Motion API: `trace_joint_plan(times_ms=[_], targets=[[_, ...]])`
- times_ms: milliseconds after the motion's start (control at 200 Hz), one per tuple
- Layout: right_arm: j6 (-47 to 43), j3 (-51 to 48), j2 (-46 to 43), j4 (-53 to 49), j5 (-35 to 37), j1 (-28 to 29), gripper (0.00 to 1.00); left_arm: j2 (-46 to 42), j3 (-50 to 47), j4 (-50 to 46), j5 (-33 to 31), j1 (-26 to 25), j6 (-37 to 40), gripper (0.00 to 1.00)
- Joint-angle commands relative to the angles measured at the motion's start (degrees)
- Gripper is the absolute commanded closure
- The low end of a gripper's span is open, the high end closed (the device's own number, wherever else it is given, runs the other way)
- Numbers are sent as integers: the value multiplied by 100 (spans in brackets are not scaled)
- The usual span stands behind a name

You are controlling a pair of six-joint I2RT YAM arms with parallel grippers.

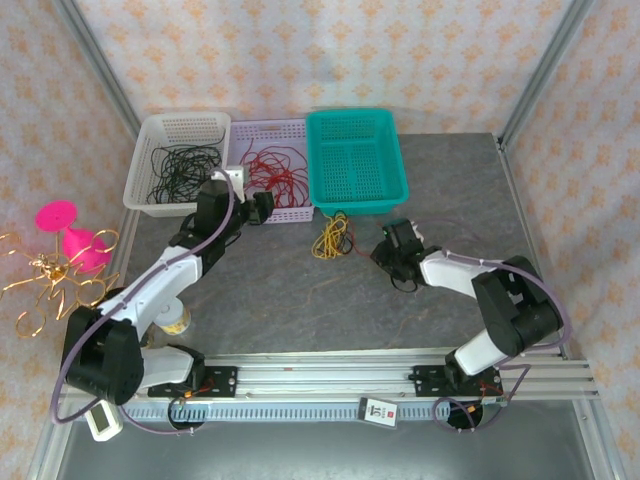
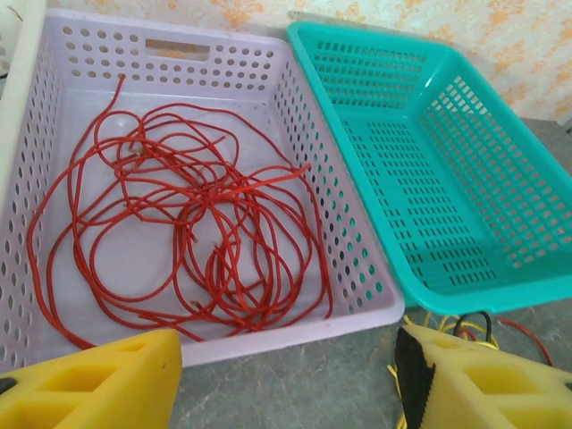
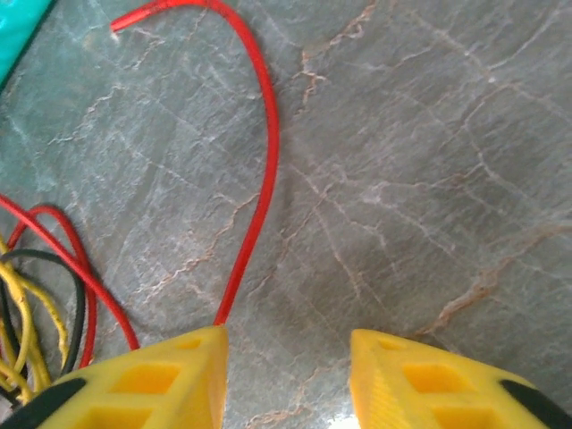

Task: Untangle the cables

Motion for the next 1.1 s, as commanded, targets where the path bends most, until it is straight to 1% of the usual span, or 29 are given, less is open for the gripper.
trace_joint_plan(times_ms=[0,35,115,185,260,315,340,380,400,470,536,631,736,836,971,1096], targets=[[169,255,440,761,-39,80,69,-307,-192,-71,288,-62,-78,35],[123,273,475,700,119,78,73,-380,-229,-107,368,-92,-40,37],[36,231,470,640,576,77,84,-505,-244,-142,834,-184,145,38],[-80,267,391,536,820,77,93,-512,-141,-306,1003,-352,288,40],[-230,313,187,413,1012,101,95,-505,-35,-410,977,-591,411,40],[-261,352,39,310,1049,94,91,-502,-16,-378,960,-719,408,39],[-214,366,-27,285,1000,87,86,-488,-29,-337,961,-744,375,39],[-53,377,-93,284,878,78,73,-457,-32,-273,985,-762,312,39],[74,384,-122,298,801,77,68,-439,-40,-224,999,-764,287,39],[470,433,-88,443,384,88,61,-377,-64,-126,1025,-782,247,39],[929,728,153,24,287,90,58,-322,-51,-138,966,-818,226,39],[1143,1244,603,-683,240,91,56,-345,-88,-158,900,-862,190,39],[1421,1344,831,-809,103,61,56,-488,-264,-69,853,-906,104,39],[1716,1577,931,-1248,259,59,55,-607,-366,-80,794,-950,65,39],[1670,1820,915,-1628,423,59,53,-687,-451,-103,736,-1000,58,39],[1513,1967,811,-1968,717,59,50,-741,-500,-87,687,-1022,40,39]])
